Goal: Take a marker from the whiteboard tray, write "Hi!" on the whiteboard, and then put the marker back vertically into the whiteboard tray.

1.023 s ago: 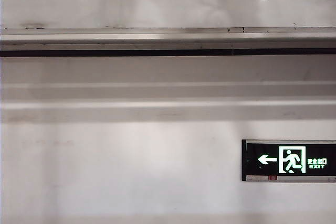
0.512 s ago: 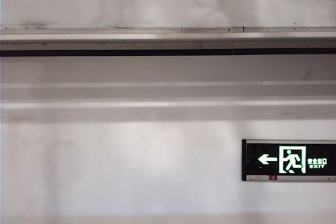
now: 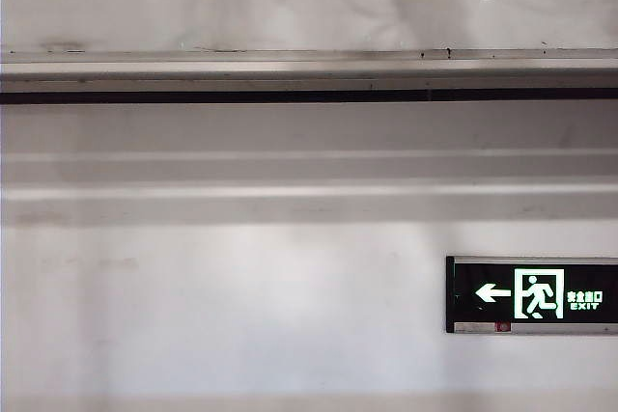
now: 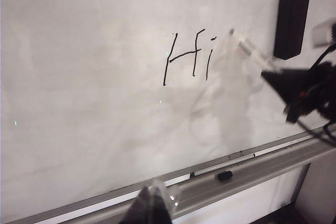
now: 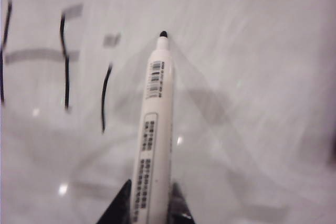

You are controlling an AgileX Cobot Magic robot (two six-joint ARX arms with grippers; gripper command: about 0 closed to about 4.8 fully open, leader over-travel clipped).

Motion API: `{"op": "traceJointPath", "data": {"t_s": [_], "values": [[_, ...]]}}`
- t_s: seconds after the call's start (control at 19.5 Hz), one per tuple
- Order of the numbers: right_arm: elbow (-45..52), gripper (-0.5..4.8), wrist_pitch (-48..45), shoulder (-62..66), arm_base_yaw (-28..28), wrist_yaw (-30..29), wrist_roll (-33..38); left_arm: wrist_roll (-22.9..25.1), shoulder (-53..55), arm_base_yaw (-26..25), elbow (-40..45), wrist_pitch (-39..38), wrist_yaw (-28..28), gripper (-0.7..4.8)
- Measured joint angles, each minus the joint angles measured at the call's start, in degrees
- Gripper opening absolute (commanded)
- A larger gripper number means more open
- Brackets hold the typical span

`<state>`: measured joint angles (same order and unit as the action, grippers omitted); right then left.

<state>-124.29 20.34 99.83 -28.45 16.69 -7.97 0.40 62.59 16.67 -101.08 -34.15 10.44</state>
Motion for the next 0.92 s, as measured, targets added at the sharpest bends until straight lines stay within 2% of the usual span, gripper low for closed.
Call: {"op": "traceJointPath", "data": {"t_s": [0.72, 0.92], "values": [[0.0, -0.05, 12.02, 0.11, -0.02, 0.44, 1.68, 0.0, 0.0, 0.0, 0.0, 0.0, 0.04, -0.05], [-0.02, -0.05, 12.81, -0.04, -0.02, 0.94, 1.68, 0.0, 0.0, 0.0, 0.0, -0.48, 0.02, -0.06]]}}
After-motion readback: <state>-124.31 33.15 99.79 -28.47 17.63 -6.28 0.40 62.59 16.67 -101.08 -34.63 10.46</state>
